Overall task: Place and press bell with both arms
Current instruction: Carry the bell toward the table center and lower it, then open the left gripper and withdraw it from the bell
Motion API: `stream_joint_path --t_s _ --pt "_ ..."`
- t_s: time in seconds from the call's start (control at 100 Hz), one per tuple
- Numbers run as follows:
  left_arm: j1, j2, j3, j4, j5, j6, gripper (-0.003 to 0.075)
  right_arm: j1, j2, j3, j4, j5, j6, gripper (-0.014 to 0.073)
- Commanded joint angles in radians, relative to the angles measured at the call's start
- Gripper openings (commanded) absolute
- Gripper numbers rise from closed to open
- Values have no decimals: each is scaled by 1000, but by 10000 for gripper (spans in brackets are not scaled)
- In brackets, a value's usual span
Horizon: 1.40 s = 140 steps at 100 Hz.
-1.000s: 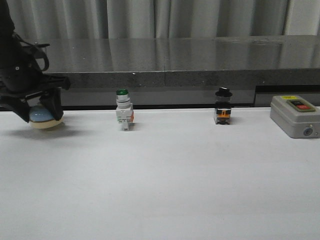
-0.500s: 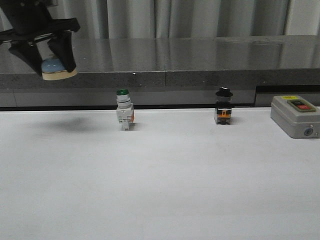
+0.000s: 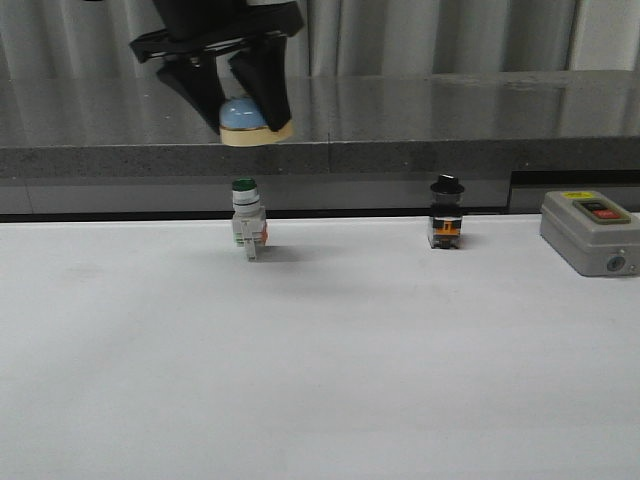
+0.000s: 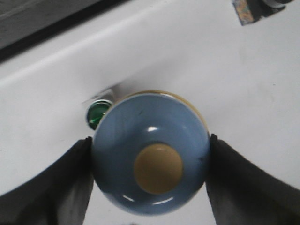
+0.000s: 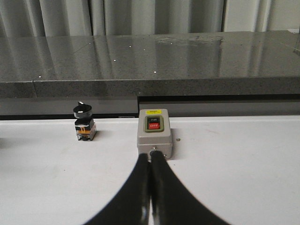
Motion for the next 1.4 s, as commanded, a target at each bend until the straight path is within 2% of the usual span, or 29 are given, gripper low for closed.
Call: stream_joint_path --t_s 0.0,0.23,0.33,0.79,0.84,0.91,1.03,1.13,1.2,1.39 --pt "-46 -57 -33 -25 -40 3 -12 -4 -11 -15 -14 -87 -8 -60" --pt "-136 -33 -33 -25 -75 3 -12 -4 -11 -15 -14 -87 -8 -60" --pt "-154 5 -33 -71 -91 3 -12 -4 -11 -15 -14 -87 -8 -60" --pt "-166 159 -33 -62 -95 9 1 -4 -11 -15 -14 -87 -8 -60" --pt "-166 162 -33 -62 -95 22 29 -4 -11 -15 -14 -87 -8 -60" --pt "-166 163 -33 -62 -95 25 106 -4 -11 -15 -14 -87 -8 -60" --pt "-166 163 -33 -64 -90 25 310 -4 -11 -15 -14 -87 -8 -60" --pt "-166 163 -33 -64 -77 25 424 -4 -11 -15 -14 -87 -8 -60" --pt "-166 163 -33 -64 -77 25 453 -4 -11 -15 -14 -87 -8 -60" --pt "-166 161 -39 -66 -88 18 452 -4 -11 -15 -14 -87 -8 -60"
